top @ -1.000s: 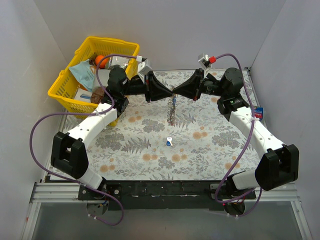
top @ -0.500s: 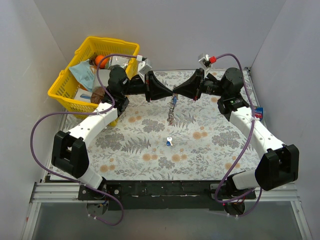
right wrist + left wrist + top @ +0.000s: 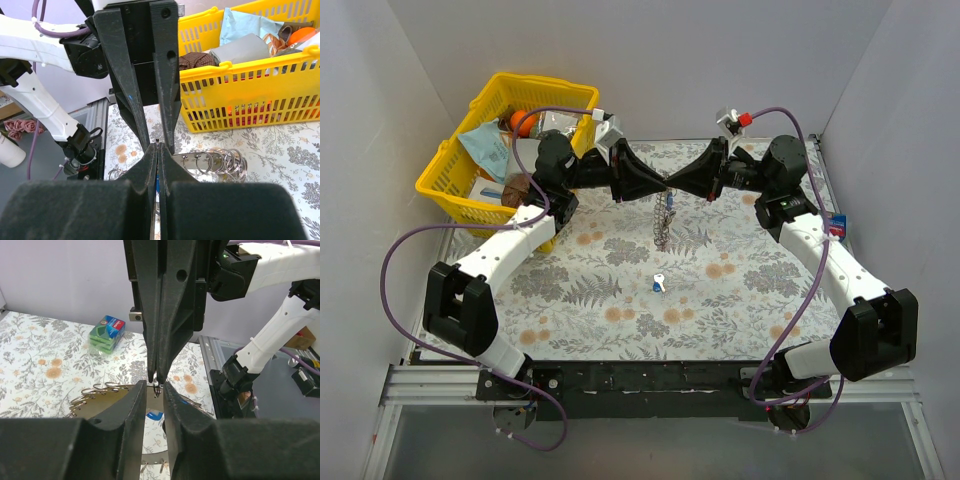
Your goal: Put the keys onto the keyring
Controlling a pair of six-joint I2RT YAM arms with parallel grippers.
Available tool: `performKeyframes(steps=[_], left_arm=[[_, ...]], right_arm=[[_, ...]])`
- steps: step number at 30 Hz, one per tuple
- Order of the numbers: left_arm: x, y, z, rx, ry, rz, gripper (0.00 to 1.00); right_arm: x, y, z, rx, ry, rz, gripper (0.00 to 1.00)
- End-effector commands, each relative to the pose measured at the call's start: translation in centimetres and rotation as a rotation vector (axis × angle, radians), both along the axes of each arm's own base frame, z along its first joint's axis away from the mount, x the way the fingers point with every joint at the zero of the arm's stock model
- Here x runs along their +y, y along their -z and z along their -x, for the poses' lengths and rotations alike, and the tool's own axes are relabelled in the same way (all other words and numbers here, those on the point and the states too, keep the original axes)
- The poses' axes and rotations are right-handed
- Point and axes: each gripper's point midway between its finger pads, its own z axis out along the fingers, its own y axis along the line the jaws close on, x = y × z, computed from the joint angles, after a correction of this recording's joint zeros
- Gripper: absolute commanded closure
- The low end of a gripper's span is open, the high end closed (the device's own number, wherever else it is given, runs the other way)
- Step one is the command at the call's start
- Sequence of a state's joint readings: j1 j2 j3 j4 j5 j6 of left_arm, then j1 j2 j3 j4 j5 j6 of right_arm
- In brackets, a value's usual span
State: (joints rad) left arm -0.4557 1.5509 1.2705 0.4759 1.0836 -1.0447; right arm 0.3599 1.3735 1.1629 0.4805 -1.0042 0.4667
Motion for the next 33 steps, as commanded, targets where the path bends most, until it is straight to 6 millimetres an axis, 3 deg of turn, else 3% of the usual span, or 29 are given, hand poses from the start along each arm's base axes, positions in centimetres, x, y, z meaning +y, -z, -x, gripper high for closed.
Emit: performKeyframes(steps=[1,4,6,8,14,19,28,31,33], left_arm=[[-0.13,-1.42,0.07,-0.055,0.001,0.016,0.83],[-0.1,-1.18,0.3,-0.06,0.015,0.007,0.81],[-0.04,-1.11,0.35,-0.064,0.013,0.001,0.71],[-0.03,-0.95,0.46,-0.069,0.013,-0.002,0.69],[-0.15,-0.8,0.35,-0.072,0.02,0.002,0.79],[-0.63,-1.03,0.34,-0.086,0.044,0.005,1.0],[-0.61,-0.76,0.15,-0.089,0.019,-0.008,1.0],[-0.54,-0.85,0.12,-0.096,0.01,-0.009,1.0],[-0.51,-0.88,0.09,-0.099,0.005,-0.009,1.0]], right_arm=[[-0.36,-2.51,0.96,-0.097,-0.004,-0.036,0.99],[-0.37,-2.63,1.02,-0.1,-0.005,-0.039,0.99],[-0.38,-2.82,1.0,-0.105,-0.003,-0.041,0.99],[-0.37,-2.92,1.0,-0.105,-0.005,-0.041,0.99],[-0.3,-2.65,0.87,-0.098,-0.007,-0.039,0.99],[-0.32,-2.74,0.87,-0.099,-0.004,-0.041,0.99],[-0.26,-2.79,0.79,-0.095,-0.007,-0.045,0.99],[-0.21,-2.8,0.72,-0.085,-0.007,-0.05,0.8],[-0.27,-2.98,0.84,-0.093,-0.004,-0.058,0.6]])
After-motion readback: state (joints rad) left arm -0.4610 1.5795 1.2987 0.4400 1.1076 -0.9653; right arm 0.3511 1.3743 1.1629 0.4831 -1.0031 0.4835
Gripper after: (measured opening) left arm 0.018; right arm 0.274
